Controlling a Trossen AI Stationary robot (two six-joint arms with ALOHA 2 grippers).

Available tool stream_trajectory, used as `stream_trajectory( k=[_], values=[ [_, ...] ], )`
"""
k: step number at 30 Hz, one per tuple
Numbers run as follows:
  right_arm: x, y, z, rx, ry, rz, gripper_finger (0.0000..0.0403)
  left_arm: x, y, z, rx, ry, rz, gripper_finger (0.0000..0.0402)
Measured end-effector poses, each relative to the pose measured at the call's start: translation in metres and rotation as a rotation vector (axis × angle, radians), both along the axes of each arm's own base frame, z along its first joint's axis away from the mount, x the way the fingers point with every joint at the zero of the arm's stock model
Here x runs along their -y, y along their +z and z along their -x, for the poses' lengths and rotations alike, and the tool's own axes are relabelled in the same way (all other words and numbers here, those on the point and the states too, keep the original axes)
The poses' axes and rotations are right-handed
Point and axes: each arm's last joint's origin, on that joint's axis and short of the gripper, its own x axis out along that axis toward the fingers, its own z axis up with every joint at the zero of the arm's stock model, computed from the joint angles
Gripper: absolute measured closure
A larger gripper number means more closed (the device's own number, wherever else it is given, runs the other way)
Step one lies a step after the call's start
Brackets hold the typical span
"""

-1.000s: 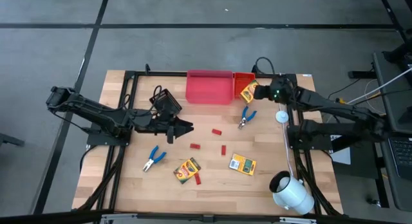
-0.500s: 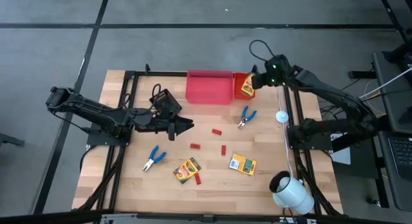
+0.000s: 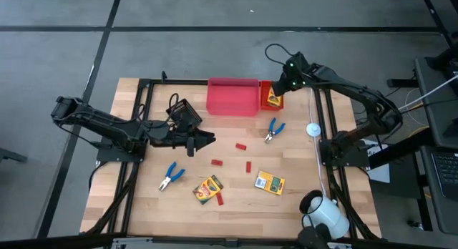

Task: Pick & Place School Supplies
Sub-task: Put the yellow crayon box into the red bin

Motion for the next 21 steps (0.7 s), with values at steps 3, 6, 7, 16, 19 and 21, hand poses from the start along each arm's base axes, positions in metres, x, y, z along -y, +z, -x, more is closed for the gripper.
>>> stream_trajectory(
  k=[3,6,7,16,19,21],
  values=[
    [0.004,-0.009,-0.004,-0.004,0.008,-0.032,0.0403,0.0,0.0,0.0,0.0,0.0,0.0,0.0222],
    [0.007,-0.017,-0.008,-0.012,0.012,-0.047,0.0394,0.0,0.0,0.0,-0.001,-0.001,-0.006,0.0222],
    [0.008,-0.017,-0.009,-0.005,0.011,-0.039,0.0385,0.0,0.0,0.0,-0.001,-0.001,-0.008,0.0222],
    [0.012,-0.006,-0.006,0.064,-0.041,0.01,0.0246,0.0,0.0,0.0,-0.002,-0.001,-0.009,0.0221],
    [0.006,0.006,0.0,0.1,-0.055,0.014,0.0214,0.0,0.0,0.0,-0.004,-0.001,-0.024,0.0221],
    [-0.002,0.018,0.005,0.138,-0.061,0.008,0.0201,-0.001,0.0,0.0,-0.005,0.004,-0.035,0.0221]
  ],
)
